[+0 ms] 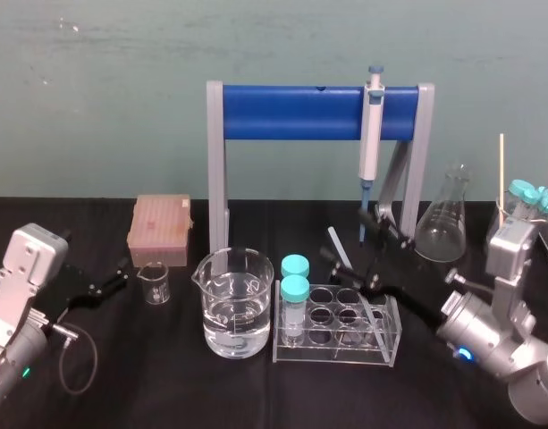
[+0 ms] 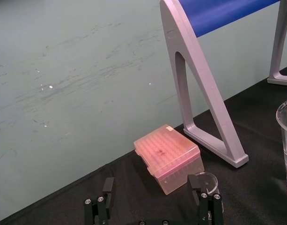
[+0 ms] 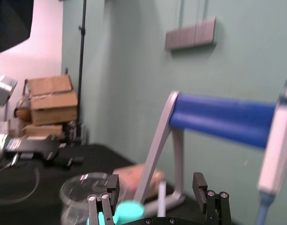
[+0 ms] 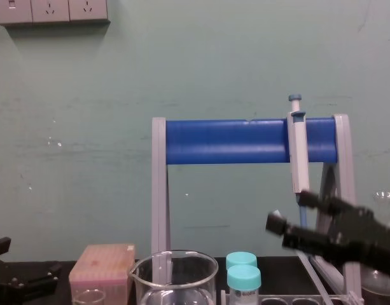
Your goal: Pick up the stirring rod with one hand, then place it down.
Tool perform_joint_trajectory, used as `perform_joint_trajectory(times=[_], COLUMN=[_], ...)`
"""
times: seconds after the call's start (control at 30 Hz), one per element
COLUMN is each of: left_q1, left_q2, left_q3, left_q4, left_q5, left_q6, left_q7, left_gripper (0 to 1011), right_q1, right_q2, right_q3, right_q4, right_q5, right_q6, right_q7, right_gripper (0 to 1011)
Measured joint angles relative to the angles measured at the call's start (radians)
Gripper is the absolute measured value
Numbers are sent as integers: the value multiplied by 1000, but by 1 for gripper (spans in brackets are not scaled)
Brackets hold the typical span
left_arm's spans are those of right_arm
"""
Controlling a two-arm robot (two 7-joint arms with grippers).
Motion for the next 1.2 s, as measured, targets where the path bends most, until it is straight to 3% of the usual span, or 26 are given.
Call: perform_joint_trajectory(times=[0.2,0.3,0.33,0.43,0.47,0.57,0.6,0.73,0.9,1.0,1.2], left_q1=[0,0,0,0,0,0,0,0,0,0,0], left_q2=[0,0,0,0,0,0,0,0,0,0,0], left_q3=[0,0,0,0,0,0,0,0,0,0,0], left_q4=[0,0,0,0,0,0,0,0,0,0,0], left_q5=[0,0,0,0,0,0,0,0,0,0,0], left_q6=[0,0,0,0,0,0,0,0,0,0,0], left_q7=[0,0,0,0,0,0,0,0,0,0,0], left_gripper=[1000,1000,1000,1000,1000,1000,1000,1000,1000,1000,1000], right_q1=[-15,-40,-56,-80,-97,-137,-137,-211,-247,-255,-252], right_q2=[-8,-13,-15,-17,-17,-10,-10,-1,3,1,-6], right_q3=[53,101,124,153,168,192,192,221,230,235,237], right_q4=[-63,-107,-125,-147,-159,-187,-187,-239,-265,-269,-266], right_q5=[-29,-66,-76,-77,-76,-71,-71,-59,-46,-40,-40], right_q6=[-75,-77,-56,-12,26,103,103,240,353,392,396], right_q7=[-83,-181,-228,-281,-309,-348,-348,-398,-420,-428,-433], right_gripper=[1003,1003,1003,1003,1003,1003,1003,1003,1003,1003,1003])
